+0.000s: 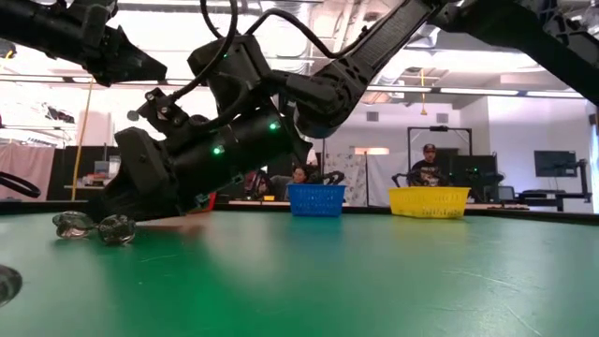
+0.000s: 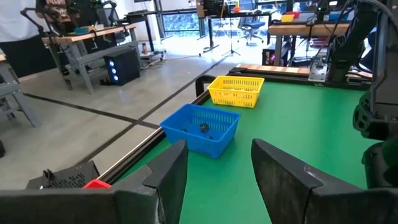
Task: Sort Halloween decoration
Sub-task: Put the black skull toy into the blue bin
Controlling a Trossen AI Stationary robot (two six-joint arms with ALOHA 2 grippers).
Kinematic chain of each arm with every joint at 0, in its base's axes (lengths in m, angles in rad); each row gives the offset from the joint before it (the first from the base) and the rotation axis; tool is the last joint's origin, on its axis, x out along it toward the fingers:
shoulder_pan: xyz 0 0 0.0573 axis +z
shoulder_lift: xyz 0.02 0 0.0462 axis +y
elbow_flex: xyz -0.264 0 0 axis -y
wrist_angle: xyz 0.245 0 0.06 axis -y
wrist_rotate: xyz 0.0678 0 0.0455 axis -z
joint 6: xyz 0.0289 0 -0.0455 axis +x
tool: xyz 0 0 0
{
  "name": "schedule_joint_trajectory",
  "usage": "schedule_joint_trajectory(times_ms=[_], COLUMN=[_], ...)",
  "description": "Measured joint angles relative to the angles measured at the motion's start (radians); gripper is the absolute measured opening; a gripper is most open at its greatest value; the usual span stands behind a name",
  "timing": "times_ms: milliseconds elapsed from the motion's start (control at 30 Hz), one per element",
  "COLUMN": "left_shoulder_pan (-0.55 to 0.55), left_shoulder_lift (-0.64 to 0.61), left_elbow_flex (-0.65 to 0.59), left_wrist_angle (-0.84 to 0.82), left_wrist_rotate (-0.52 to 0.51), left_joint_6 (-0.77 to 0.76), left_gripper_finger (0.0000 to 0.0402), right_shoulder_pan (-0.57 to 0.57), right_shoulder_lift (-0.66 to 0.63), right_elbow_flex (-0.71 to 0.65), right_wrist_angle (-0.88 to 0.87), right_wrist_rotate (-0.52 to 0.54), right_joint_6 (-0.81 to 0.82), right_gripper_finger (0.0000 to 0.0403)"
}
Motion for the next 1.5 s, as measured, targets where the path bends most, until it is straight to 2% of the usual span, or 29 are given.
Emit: schedule_joint_trajectory(times_ms=[167, 400, 1133, 1300, 1500], left_shoulder_pan=[0.0, 0.0, 0.0, 0.0, 0.0], left_shoulder_lift=[0.0, 0.0, 0.0, 0.0, 0.0], left_elbow_flex=[0.0, 0.0, 0.0, 0.0, 0.0], left_wrist_angle=[-0.001, -0.001, -0.01, -0.023, -0.031], left_wrist_rotate=[0.0, 0.001, 0.0, 0.001, 0.001], left_joint_6=[0.001, 0.001, 0.001, 0.0, -0.023], left_gripper_finger=[0.0169, 0.0169, 0.0169, 0.0169, 0.0169], right_shoulder_pan=[0.0, -0.001, 0.012, 0.013, 0.013], right_shoulder_lift=[0.0, 0.0, -0.004, -0.04, -0.122], right_elbow_flex=[0.0, 0.0, -0.002, -0.003, -0.005], right_wrist_angle=[0.001, -0.002, -0.008, -0.08, -0.202], right_wrist_rotate=[0.027, 0.033, 0.035, 0.033, 0.073], right_joint_6=[0.001, 0.003, 0.026, 0.02, -0.082], right_gripper_finger=[0.0215, 0.013, 0.013, 0.0129, 0.0117])
